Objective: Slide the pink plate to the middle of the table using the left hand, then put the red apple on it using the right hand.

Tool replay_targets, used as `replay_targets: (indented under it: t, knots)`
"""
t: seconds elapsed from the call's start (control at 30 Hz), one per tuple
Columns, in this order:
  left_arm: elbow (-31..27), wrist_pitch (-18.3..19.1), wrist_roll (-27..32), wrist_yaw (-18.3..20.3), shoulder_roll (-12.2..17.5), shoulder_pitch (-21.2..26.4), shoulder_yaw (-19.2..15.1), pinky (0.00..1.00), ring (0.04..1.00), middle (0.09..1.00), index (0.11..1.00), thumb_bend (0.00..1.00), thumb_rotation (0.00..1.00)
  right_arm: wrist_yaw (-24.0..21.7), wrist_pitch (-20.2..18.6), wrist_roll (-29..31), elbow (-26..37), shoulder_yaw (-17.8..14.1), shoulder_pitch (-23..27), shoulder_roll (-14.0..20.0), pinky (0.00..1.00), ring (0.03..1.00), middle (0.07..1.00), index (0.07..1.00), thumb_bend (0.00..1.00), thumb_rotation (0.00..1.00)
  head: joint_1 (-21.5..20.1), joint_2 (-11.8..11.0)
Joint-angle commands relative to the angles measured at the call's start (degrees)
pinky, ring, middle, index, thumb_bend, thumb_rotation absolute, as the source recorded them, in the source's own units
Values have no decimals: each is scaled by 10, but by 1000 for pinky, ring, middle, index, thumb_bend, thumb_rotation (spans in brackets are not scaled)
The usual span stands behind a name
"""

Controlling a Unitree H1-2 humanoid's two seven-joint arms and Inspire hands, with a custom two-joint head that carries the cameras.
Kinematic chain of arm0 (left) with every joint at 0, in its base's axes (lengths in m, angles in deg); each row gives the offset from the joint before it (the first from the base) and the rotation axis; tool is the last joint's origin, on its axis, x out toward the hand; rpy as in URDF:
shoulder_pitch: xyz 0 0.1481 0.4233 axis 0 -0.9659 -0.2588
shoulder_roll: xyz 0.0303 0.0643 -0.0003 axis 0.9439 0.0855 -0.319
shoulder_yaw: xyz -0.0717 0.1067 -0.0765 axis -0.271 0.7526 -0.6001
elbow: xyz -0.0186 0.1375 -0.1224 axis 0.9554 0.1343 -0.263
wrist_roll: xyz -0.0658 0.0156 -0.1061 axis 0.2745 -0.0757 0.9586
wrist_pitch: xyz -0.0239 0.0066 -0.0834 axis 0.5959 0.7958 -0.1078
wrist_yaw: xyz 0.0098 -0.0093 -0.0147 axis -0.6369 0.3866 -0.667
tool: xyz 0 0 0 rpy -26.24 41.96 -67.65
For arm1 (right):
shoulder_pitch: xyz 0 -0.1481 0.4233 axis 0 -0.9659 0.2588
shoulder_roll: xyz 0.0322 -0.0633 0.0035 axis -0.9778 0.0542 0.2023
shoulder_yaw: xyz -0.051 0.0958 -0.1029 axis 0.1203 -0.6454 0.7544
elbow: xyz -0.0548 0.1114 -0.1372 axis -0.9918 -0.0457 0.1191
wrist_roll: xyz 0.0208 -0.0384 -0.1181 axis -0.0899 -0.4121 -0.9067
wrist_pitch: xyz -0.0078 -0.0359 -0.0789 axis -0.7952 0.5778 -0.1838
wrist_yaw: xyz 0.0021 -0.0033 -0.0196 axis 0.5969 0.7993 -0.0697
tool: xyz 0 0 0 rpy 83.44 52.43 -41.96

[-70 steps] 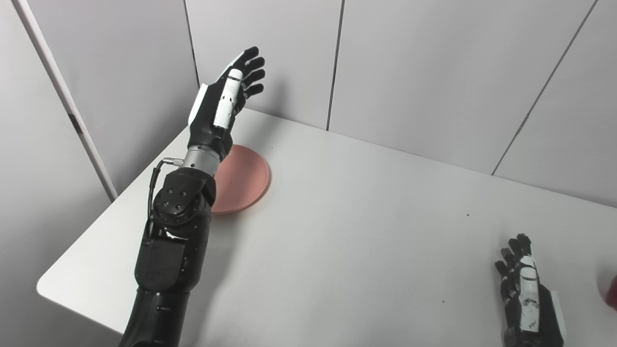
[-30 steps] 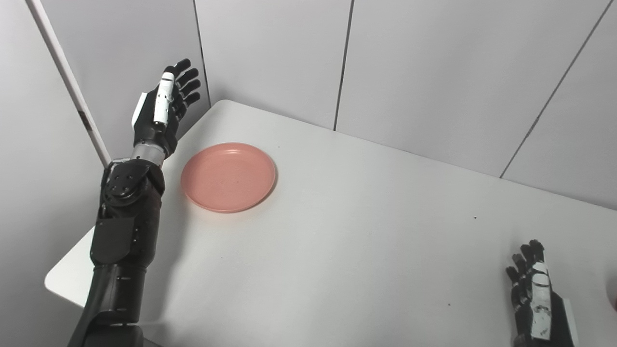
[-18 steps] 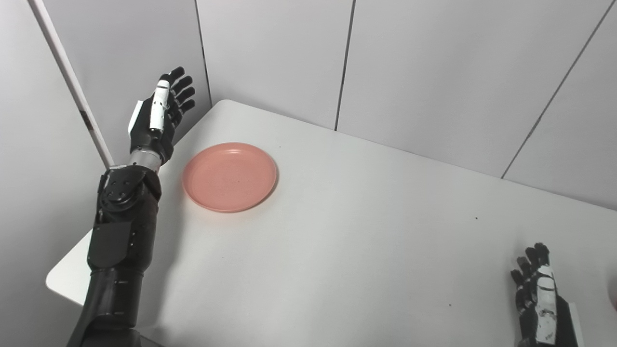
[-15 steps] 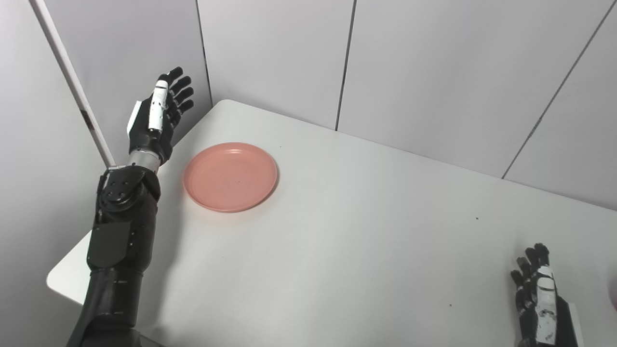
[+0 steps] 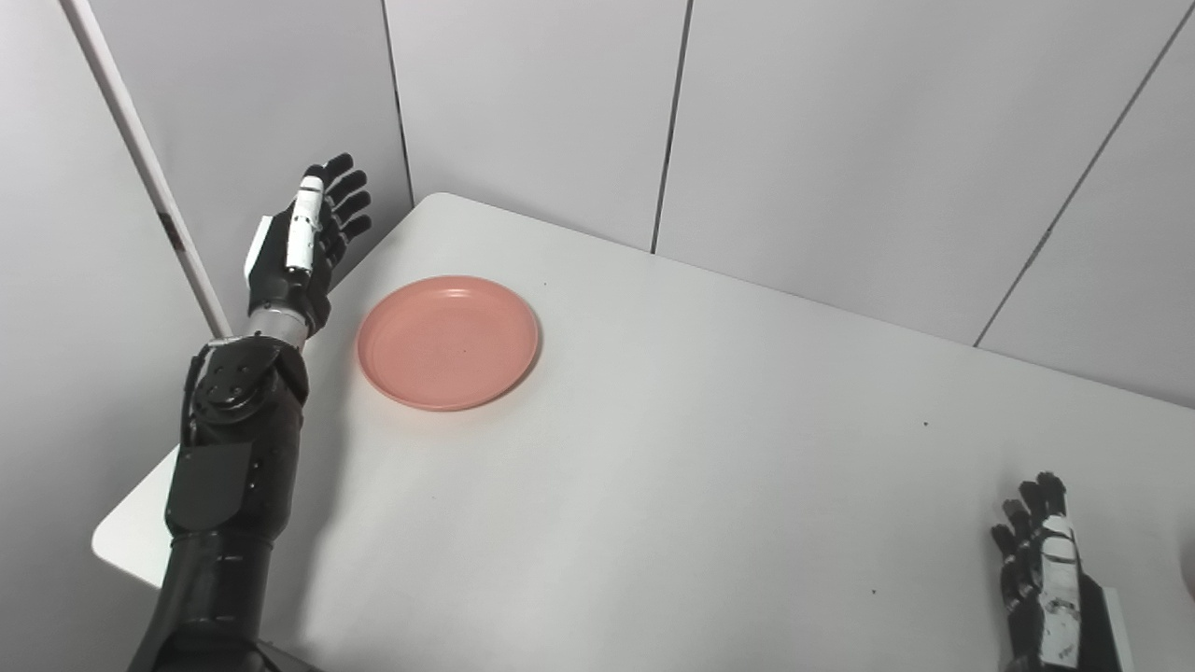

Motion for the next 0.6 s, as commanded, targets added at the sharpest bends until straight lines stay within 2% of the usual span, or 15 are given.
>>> replay_targets:
  t: [0.0,0.57]
  knots:
    - [-15,-20,-3,0,13,11,2,884,896,888,864,335,1000,-1,-4,8,24,-6,13,3,1000,1000,1000,1000,82,1000,0,1]
    - [11,-32,4,3,0,1,4,891,898,891,868,308,1000,0,-10,11,28,-8,13,3,1000,1000,1000,1000,82,1000,6,3]
